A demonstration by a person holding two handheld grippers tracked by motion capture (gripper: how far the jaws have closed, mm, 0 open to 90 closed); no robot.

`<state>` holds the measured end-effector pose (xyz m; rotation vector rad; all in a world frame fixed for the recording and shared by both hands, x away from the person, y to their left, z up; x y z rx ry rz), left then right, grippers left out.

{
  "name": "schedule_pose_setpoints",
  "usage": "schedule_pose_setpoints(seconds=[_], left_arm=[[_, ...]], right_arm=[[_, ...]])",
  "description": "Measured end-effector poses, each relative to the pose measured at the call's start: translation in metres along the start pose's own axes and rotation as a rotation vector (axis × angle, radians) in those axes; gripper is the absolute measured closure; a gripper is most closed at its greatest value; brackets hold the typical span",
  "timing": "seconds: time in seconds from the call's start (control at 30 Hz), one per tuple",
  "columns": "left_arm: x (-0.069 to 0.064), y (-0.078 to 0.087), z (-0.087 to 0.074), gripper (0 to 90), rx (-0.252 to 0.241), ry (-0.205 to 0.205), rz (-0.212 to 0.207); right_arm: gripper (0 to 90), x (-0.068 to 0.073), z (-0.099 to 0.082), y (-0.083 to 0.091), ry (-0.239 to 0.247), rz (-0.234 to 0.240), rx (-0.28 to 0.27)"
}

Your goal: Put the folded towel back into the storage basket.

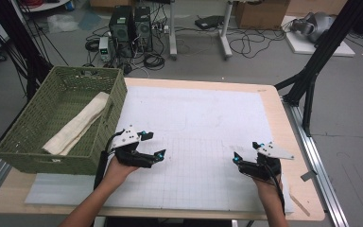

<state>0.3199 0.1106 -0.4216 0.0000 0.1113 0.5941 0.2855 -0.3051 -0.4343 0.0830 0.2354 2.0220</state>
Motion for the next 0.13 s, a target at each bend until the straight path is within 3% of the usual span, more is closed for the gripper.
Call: schedule_pose_setpoints(seconds=[0.13], left_arm=[[0.0015,-0.0010,-0.0006,17.2,-0.009,0.007,0.005]], right_arm=[[16.4,-0.0011,-0.0008,0.0026,-0.004,-0.006,0.002]])
Point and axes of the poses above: each handheld gripper's, and its own axes: y roughly backward along the jaws, z roughly out of its top, x roughly to its left, the point moved 1 cm from there along -y, roughly forward along the jaws, and after that the axes turned 15 degrees about -x, right-handed, at the moved point
